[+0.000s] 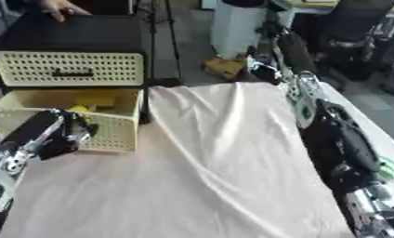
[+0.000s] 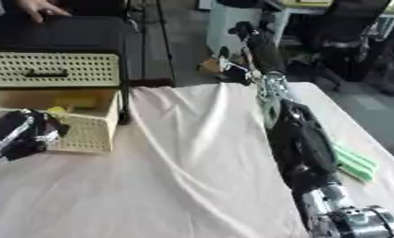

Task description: Pick up objects from table and place into drawer.

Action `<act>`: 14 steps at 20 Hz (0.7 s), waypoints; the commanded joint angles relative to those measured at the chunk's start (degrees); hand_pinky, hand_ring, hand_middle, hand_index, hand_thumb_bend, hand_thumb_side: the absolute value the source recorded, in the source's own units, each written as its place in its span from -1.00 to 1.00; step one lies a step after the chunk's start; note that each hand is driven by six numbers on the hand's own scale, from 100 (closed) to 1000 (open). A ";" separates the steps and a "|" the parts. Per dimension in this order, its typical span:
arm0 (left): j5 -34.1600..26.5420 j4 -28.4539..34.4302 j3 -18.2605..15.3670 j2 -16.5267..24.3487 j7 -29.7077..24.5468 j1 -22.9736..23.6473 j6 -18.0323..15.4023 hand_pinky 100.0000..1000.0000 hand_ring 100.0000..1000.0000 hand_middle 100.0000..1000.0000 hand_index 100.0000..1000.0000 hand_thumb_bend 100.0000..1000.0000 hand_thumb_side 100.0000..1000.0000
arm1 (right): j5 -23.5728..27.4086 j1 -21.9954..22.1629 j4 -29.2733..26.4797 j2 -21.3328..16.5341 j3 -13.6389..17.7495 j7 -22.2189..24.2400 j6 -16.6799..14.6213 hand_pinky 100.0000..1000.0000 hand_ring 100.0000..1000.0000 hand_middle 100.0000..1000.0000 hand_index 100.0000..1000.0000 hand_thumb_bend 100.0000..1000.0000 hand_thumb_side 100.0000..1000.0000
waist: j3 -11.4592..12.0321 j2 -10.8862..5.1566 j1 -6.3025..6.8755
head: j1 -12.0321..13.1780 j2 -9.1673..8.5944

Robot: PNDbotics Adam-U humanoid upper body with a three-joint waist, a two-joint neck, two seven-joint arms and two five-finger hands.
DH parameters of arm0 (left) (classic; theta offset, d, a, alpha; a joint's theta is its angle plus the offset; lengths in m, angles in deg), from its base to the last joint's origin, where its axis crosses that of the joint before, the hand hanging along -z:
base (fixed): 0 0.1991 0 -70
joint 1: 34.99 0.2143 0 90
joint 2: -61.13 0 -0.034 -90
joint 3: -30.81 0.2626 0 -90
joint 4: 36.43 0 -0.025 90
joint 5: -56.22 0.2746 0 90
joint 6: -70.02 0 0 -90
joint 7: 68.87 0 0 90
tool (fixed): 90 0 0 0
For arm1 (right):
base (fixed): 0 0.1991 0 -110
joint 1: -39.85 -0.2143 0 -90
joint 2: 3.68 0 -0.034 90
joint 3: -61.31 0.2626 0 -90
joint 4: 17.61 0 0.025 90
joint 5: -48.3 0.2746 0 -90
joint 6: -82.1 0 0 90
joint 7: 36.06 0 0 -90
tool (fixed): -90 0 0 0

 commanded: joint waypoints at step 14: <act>-6.11 0.55 1.29 -3.03 -10.38 -3.70 3.83 0.04 0.26 0.47 0.60 -0.46 1.00 | 0.11 -2.16 -1.31 0.34 -0.14 0.10 -0.91 0.60 0.78 0.68 0.64 -1.00 -0.32 | -2.16 0.35 0.23 | 0.40 -0.85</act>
